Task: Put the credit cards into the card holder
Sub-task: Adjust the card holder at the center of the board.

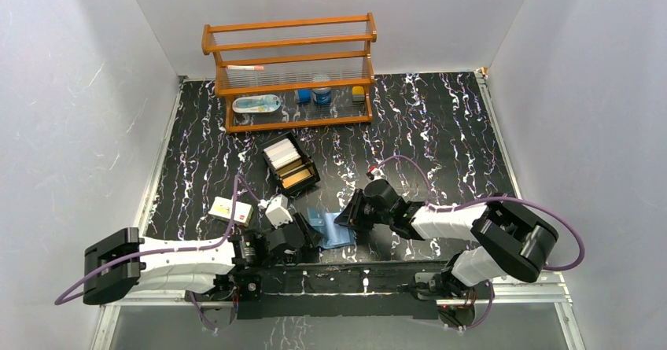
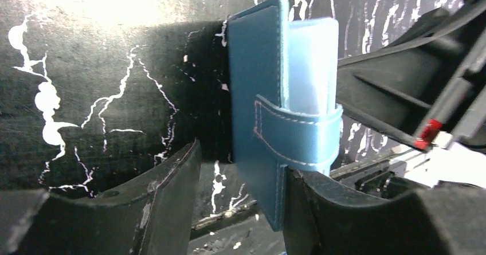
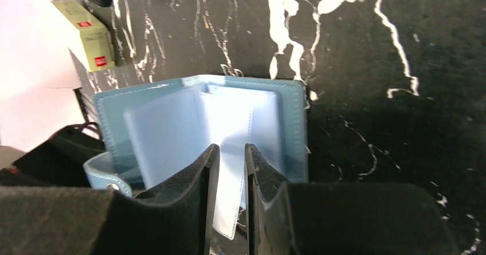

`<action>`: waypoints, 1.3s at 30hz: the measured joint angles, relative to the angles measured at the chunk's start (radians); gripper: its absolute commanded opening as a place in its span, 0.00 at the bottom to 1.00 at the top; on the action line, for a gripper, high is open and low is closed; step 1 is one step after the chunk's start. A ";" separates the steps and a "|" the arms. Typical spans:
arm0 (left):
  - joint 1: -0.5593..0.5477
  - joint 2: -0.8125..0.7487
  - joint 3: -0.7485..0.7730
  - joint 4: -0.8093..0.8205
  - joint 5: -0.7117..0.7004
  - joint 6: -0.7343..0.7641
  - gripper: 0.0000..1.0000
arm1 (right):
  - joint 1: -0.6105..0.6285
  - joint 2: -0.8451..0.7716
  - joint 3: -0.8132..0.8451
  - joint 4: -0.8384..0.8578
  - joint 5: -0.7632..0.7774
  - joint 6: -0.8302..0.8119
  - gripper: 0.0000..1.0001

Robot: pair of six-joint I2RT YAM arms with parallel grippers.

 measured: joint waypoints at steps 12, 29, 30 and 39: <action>0.000 -0.106 0.027 -0.076 -0.008 -0.002 0.47 | 0.000 0.010 0.074 -0.133 0.011 -0.056 0.38; 0.000 -0.035 -0.031 0.200 0.002 0.275 0.00 | 0.090 0.042 0.209 -0.285 0.018 -0.095 0.45; 0.000 -0.021 -0.034 0.230 0.008 0.293 0.00 | 0.092 0.029 0.207 -0.298 0.024 -0.095 0.45; 0.000 0.155 -0.032 0.480 0.105 0.363 0.13 | 0.100 -0.202 0.103 -0.353 0.087 -0.084 0.42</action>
